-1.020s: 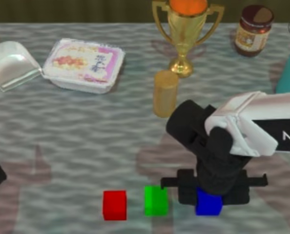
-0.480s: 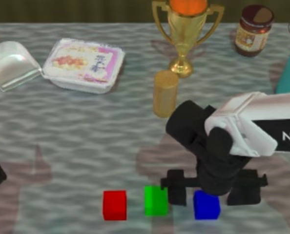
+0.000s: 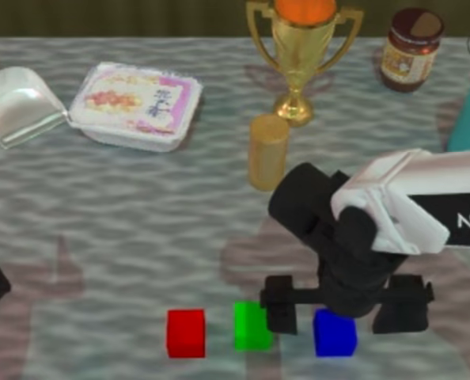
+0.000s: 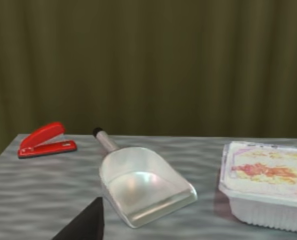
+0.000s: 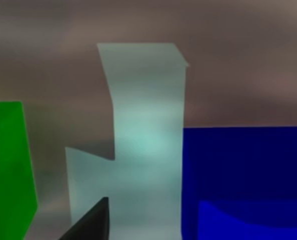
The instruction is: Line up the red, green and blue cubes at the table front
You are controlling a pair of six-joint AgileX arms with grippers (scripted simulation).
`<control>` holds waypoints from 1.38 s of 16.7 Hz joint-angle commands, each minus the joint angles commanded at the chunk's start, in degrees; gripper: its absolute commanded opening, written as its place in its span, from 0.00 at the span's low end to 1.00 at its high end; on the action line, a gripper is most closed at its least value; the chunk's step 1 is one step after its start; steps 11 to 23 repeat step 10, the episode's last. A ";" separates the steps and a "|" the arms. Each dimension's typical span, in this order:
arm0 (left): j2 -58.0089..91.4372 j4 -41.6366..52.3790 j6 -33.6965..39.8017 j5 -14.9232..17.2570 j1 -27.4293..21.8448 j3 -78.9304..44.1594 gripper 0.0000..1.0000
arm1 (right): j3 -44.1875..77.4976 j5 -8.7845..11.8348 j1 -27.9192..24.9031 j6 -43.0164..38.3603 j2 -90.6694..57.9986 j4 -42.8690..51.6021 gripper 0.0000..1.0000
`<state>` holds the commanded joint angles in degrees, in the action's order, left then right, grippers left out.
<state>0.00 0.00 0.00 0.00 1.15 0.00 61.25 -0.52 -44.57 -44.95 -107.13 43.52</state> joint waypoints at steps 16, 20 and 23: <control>0.00 0.00 0.00 0.00 0.00 0.00 1.00 | 8.93 0.03 -0.52 0.09 6.50 15.47 1.00; 0.00 0.00 0.00 0.00 0.00 0.00 1.00 | 8.93 0.03 -0.52 0.09 6.50 15.47 1.00; 0.00 0.00 0.00 0.00 0.00 0.00 1.00 | 8.93 0.03 -0.52 0.09 6.50 15.47 1.00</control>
